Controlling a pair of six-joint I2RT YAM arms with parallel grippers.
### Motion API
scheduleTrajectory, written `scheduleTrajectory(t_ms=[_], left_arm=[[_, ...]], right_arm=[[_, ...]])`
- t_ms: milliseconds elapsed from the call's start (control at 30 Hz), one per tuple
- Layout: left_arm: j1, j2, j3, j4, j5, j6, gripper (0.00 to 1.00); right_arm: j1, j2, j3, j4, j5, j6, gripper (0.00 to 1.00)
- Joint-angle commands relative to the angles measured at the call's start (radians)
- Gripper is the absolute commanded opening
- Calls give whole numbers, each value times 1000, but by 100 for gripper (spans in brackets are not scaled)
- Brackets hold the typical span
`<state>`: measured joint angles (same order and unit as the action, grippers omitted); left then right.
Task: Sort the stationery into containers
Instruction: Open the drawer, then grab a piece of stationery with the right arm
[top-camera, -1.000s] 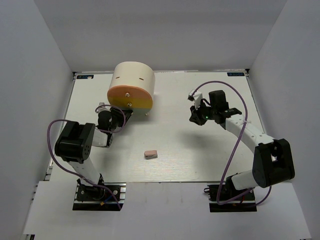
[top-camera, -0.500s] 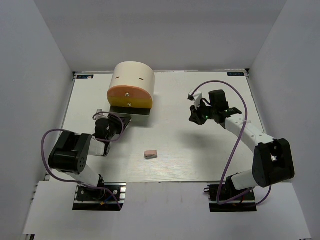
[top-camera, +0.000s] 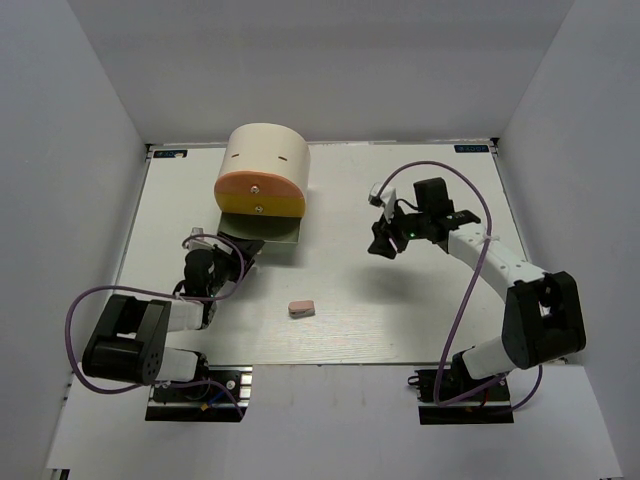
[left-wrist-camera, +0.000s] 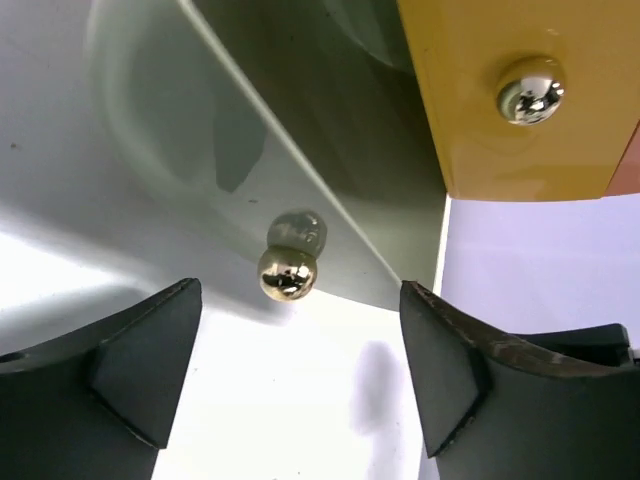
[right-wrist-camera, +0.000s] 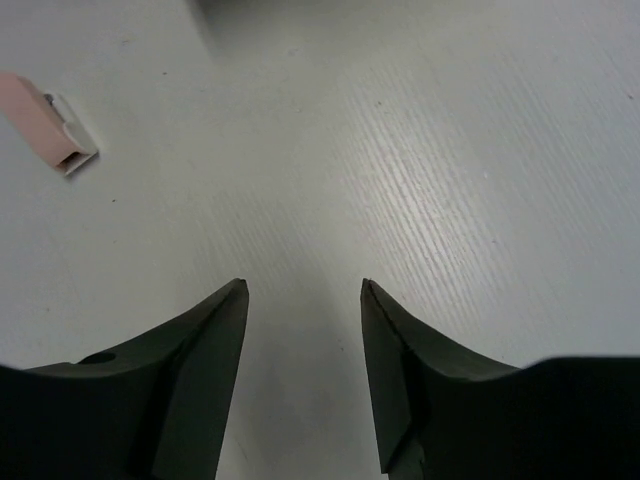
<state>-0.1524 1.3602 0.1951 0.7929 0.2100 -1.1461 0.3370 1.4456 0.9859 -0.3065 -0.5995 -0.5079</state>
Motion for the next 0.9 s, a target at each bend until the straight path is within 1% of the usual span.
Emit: scheduleTrajectory(t_ms=[0, 33, 100, 167, 200, 233, 267, 300, 333, 400, 433, 467, 500, 533, 567, 600, 633, 667, 700, 767, 800, 867], left_arm=[[5, -10, 18, -26, 29, 37, 91], [5, -10, 29, -26, 29, 37, 94], [5, -1, 39, -47, 39, 48, 95], [5, -13, 50, -82, 51, 71, 95], [5, -24, 64, -112, 51, 101, 95], [5, -38, 73, -170, 64, 123, 95], [5, -73, 73, -214, 78, 149, 95], [5, -96, 102, -263, 78, 178, 95], [-5, -119, 118, -391, 78, 256, 95], [-6, -191, 142, -506, 87, 318, 95], [-6, -219, 156, -614, 88, 356, 95], [-6, -249, 156, -665, 88, 376, 95], [-6, -315, 170, -719, 74, 396, 95], [-6, -346, 181, -772, 53, 419, 95], [-6, -374, 193, -872, 39, 431, 95], [-6, -400, 202, -926, 1, 440, 95], [-6, -439, 202, -980, -20, 441, 95], [-6, -453, 216, -1082, -40, 441, 95], [-6, -466, 231, -1131, -82, 453, 95], [-6, -493, 231, -1246, -115, 453, 95], [-6, -503, 240, -1274, -145, 436, 95], [-16, -541, 241, -1275, -121, 422, 95]], right_arm=[[19, 16, 45, -77, -135, -110, 57], [25, 18, 48, -83, -152, -122, 57], [39, 25, 59, -124, -184, -176, 59], [46, 33, 77, -180, -258, -246, 59], [65, 38, 80, -236, -278, -270, 59], [74, 41, 82, -258, -298, -343, 59], [94, 50, 85, -278, -343, -366, 59], [117, 53, 86, -296, -358, -394, 59], [129, 68, 85, -348, -370, -456, 59], [195, 78, 80, -367, -365, -486, 59], [224, 96, 77, -364, -361, -497, 59], [243, 102, 74, -349, -347, -494, 60], [284, 108, 73, -341, -336, -492, 62], [298, 117, 73, -324, -330, -489, 62], [313, 133, 76, -298, -321, -479, 62], [330, 148, 80, -281, -294, -459, 64], [373, 156, 92, -249, -284, -454, 64], [382, 185, 97, -241, -266, -433, 64], [428, 197, 109, -227, -240, -420, 64], [462, 234, 129, -180, -197, -370, 65], [470, 246, 132, -168, -166, -356, 65], [506, 277, 146, -116, -122, -310, 65]])
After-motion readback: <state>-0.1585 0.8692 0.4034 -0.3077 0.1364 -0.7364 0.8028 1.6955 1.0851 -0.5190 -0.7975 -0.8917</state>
